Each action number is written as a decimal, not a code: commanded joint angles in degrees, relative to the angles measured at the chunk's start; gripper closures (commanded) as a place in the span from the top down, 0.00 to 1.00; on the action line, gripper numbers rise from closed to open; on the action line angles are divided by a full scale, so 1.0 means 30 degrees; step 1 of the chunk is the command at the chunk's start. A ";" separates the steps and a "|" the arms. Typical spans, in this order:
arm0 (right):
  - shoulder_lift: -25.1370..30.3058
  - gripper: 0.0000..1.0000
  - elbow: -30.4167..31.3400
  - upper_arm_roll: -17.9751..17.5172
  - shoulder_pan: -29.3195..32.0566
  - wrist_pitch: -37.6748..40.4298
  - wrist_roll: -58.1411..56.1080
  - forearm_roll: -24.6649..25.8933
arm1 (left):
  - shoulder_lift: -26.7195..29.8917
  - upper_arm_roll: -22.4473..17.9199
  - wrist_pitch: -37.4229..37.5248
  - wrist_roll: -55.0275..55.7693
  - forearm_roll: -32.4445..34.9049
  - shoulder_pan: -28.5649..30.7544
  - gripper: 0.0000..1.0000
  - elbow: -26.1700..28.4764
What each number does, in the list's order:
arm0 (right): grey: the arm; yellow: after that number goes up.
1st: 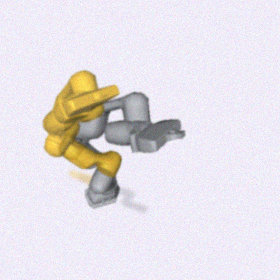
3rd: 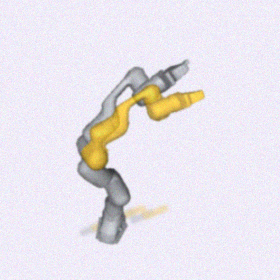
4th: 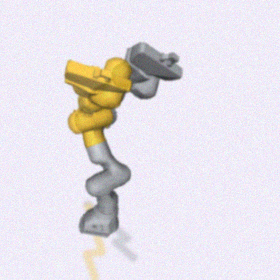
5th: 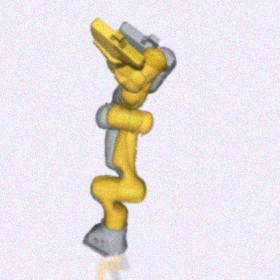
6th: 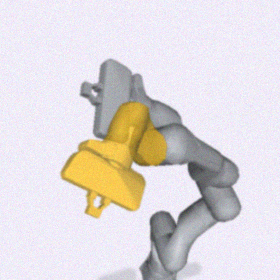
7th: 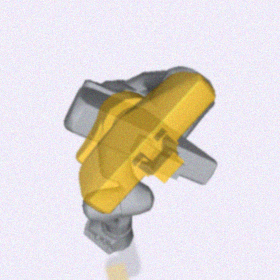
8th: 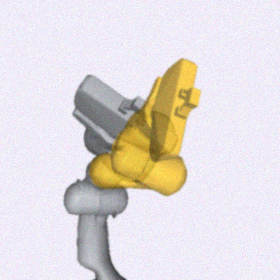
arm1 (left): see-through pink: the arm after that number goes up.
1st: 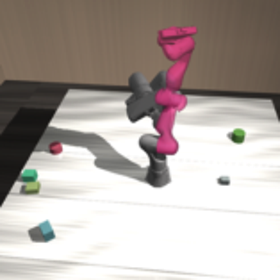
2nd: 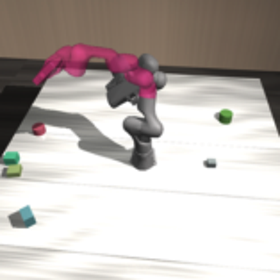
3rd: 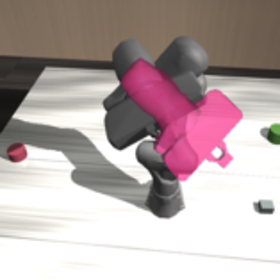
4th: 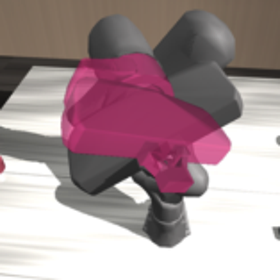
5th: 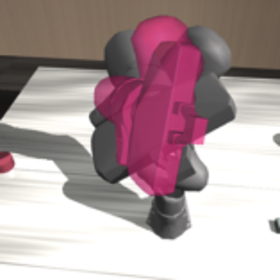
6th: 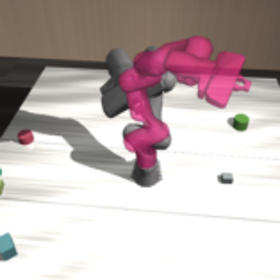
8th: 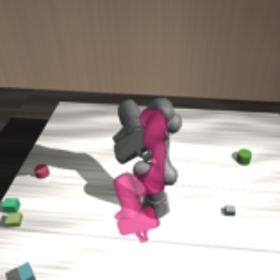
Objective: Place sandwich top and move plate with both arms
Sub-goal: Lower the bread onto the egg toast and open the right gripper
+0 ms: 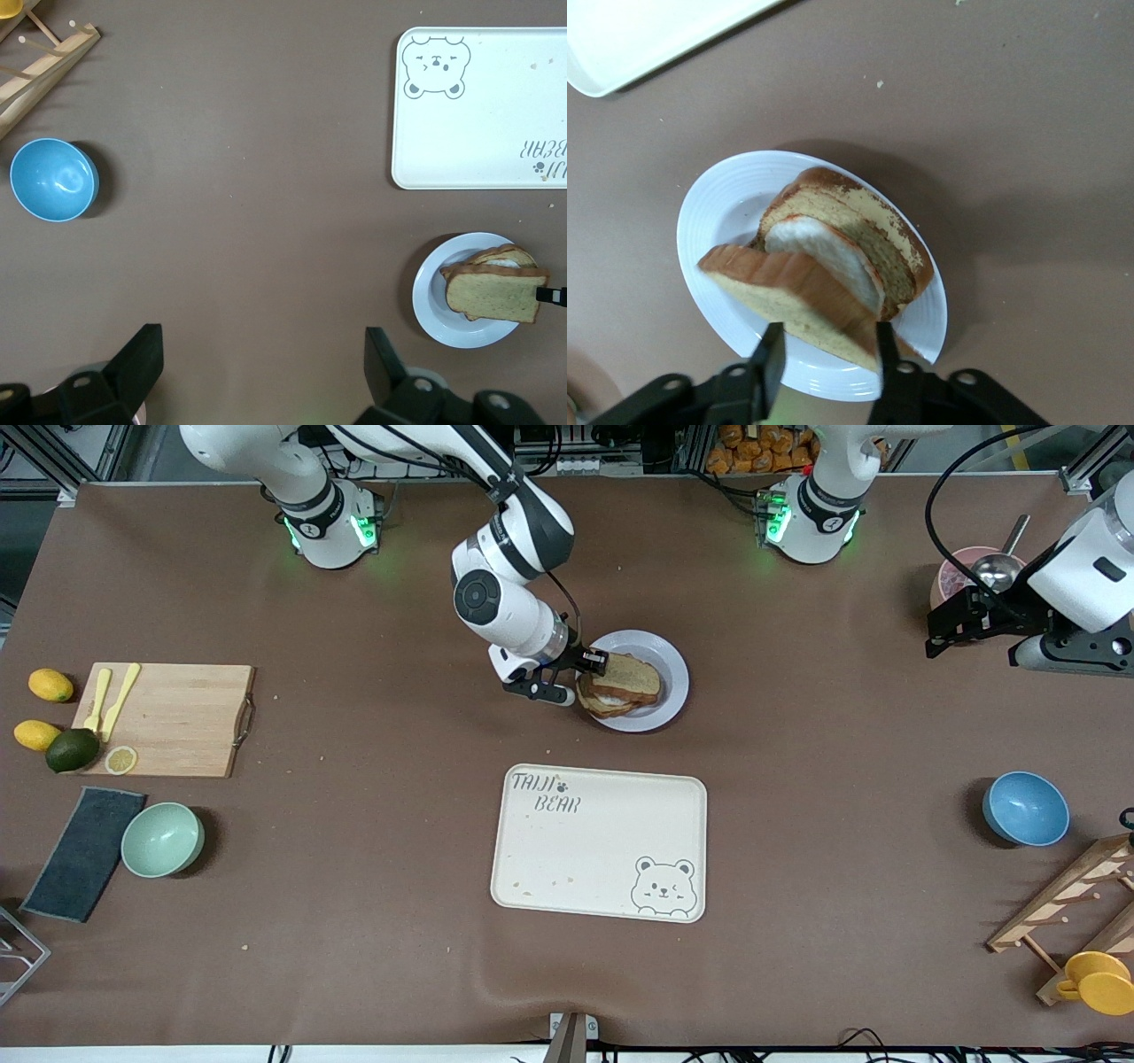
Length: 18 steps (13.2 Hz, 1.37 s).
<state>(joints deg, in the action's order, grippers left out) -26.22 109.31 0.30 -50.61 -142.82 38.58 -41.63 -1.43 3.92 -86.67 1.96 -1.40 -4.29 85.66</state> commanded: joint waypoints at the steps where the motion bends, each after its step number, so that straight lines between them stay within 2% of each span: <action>1: 0.0534 1.00 -0.0545 0.0396 0.0342 0.2386 0.0498 -0.0334 | 0.0008 0.0072 0.0179 0.0285 -0.0176 0.0084 1.00 -0.0136; 5: 0.1617 1.00 -0.1164 0.0892 0.3239 0.8277 0.0528 -0.0012 | 0.0008 0.0072 0.0179 0.0285 -0.0177 0.0055 1.00 -0.0136; 7: 0.2000 1.00 -0.1483 0.2322 0.4733 1.2283 0.0151 0.0221 | -0.0021 0.0072 0.0179 0.0285 -0.0177 0.0055 1.00 -0.0136; 8: 0.2205 1.00 -0.2124 0.3258 0.5147 1.4306 -0.0723 0.1383 | -0.0079 0.0072 0.0179 0.0285 -0.0148 0.0055 1.00 -0.0136; 10: 0.2265 1.00 -0.3588 0.4755 0.5443 1.6631 -0.2102 0.3728 | -0.0109 0.0072 0.0179 0.0285 -0.0147 0.0055 1.00 -0.0136; 11: 0.2265 1.00 -0.4117 0.5429 0.5618 1.7307 -0.3095 0.4434 | -0.0109 0.0072 0.0179 0.0285 -0.0176 0.0084 1.00 -0.0136; 13: 0.2236 1.00 -0.4415 0.6398 0.6667 1.7987 -0.7356 0.4735 | -0.0109 0.0072 0.0179 0.0285 -0.0148 0.0055 1.00 -0.0136; 16: 0.1973 1.00 -0.4444 0.6636 0.9539 1.7901 -1.4367 0.5228 | -0.0109 0.0072 0.0179 0.0285 -0.0177 0.0055 1.00 -0.0136; 18: 0.1972 1.00 -0.5435 0.6608 0.9808 1.7841 -1.5203 0.8147 | -0.0109 0.0072 0.0179 0.0285 -0.0176 0.0055 1.00 -0.0136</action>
<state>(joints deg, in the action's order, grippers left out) -20.03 96.35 20.94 -21.64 -89.92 -4.68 -23.20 -1.73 3.95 -86.67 1.96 -1.41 -4.32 85.67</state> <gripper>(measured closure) 0.000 0.000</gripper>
